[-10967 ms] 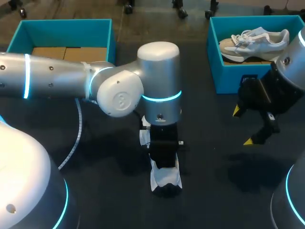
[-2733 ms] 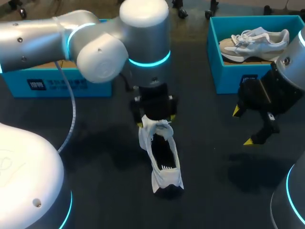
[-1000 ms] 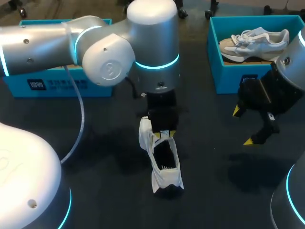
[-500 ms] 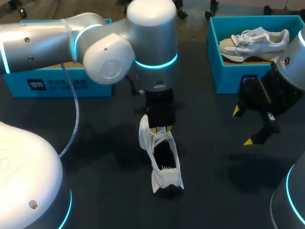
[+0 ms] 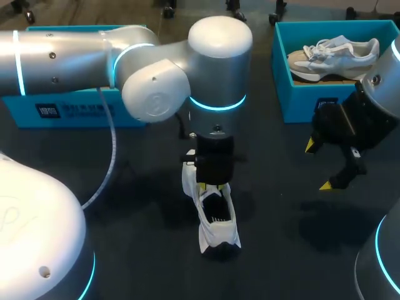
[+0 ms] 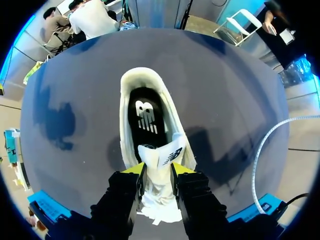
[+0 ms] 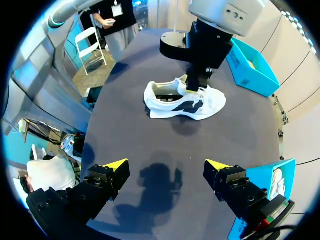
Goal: Take the shoe out of the shoebox, open the shoe tongue, remove and reinsert the insole, then place the shoe into the shoebox
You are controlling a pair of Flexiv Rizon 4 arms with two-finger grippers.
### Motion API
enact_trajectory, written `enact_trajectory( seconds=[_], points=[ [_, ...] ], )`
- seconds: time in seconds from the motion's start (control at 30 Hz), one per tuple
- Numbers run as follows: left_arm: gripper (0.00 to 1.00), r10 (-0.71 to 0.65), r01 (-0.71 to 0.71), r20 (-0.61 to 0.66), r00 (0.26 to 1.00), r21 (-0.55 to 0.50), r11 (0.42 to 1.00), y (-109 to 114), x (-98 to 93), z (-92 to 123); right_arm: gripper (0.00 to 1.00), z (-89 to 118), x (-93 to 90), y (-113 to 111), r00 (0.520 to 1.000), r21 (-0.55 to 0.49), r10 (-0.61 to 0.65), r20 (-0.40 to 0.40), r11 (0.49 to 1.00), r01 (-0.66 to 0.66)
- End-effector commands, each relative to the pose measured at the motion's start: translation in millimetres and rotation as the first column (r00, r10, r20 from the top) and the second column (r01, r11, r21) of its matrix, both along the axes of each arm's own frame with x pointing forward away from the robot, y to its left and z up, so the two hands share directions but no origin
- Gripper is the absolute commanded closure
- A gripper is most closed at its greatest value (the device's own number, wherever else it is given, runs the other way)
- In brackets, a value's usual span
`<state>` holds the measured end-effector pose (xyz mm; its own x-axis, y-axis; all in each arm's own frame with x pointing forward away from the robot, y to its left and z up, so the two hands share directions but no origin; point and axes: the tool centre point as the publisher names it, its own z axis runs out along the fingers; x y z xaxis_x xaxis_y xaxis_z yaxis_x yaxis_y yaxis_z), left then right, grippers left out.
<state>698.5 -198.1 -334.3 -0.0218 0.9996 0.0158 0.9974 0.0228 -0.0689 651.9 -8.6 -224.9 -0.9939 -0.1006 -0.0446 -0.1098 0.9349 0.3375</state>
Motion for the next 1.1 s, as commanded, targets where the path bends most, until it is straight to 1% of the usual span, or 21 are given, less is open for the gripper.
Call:
enact_trajectory(
  seconds=[0.03,0.17,0.23,0.33,0.5,0.57,0.63,0.7,0.8,0.9,0.97,1.07,1.1],
  points=[
    [0.69,0.003,-0.003,0.002,1.000,-0.033,0.999,3,2.0,6,0.00,-1,1.1,1,1.000,-0.002,0.001,-0.001,1.000,-0.001],
    [0.69,0.025,-0.024,0.015,1.000,-0.072,0.997,10,4.2,16,0.00,-1,1.1,1,1.000,-0.002,0.001,-0.001,1.000,-0.001],
    [0.69,0.030,-0.029,0.010,0.999,-0.081,0.996,11,5.3,16,0.00,-1,1.1,1,1.000,-0.002,0.001,-0.001,1.000,-0.001],
    [0.69,0.032,-0.033,-0.007,0.999,-0.084,0.996,8,3.7,10,0.00,-1,1.1,1,1.000,-0.002,0.001,-0.001,1.000,-0.001],
    [0.67,0.039,-0.042,-0.024,0.999,-0.094,0.995,-1,-3.2,-9,0.00,-1,1.1,1,1.000,-0.002,0.001,-0.001,1.000,-0.001],
    [0.66,0.050,-0.054,-0.033,0.998,-0.113,0.992,-1,-3.3,-12,0.00,-1,1.1,1,1.000,-0.002,0.001,-0.001,1.000,-0.001],
    [0.64,0.054,-0.058,-0.036,0.998,-0.122,0.991,3,-2.0,-12,0.00,-1,1.1,1,1.000,-0.002,0.001,-0.001,1.000,-0.001],
    [0.63,0.055,-0.058,-0.029,0.998,-0.126,0.990,7,-1.7,-7,0.00,-1,1.1,1,1.000,-0.002,0.001,-0.001,1.000,-0.001],
    [0.63,0.065,-0.065,-0.007,0.998,-0.151,0.986,14,-2.8,14,0.00,-1,1.1,1,1.000,-0.002,0.001,-0.001,1.000,-0.001],
    [0.63,0.094,-0.096,-0.020,0.995,-0.174,0.980,19,-2.5,34,0.00,-1,1.1,1,1.000,-0.002,0.001,-0.001,1.000,-0.001],
    [0.61,0.123,-0.124,-0.020,0.992,-0.171,0.977,20,-2.4,42,0.00,-1,1.1,1,1.000,-0.002,0.001,-0.001,1.000,-0.001],
    [0.57,0.192,-0.194,-0.027,0.981,-0.124,0.973,21,-4.1,52,0.00,-1,1.1,1,1.000,-0.002,0.001,-0.001,1.000,-0.001],
    [0.38,0.224,-0.226,-0.037,0.974,-0.112,0.968,21,-4.0,54,0.00,-1,1.1,1,1.000,-0.002,0.001,-0.001,1.000,-0.001]
  ],
)
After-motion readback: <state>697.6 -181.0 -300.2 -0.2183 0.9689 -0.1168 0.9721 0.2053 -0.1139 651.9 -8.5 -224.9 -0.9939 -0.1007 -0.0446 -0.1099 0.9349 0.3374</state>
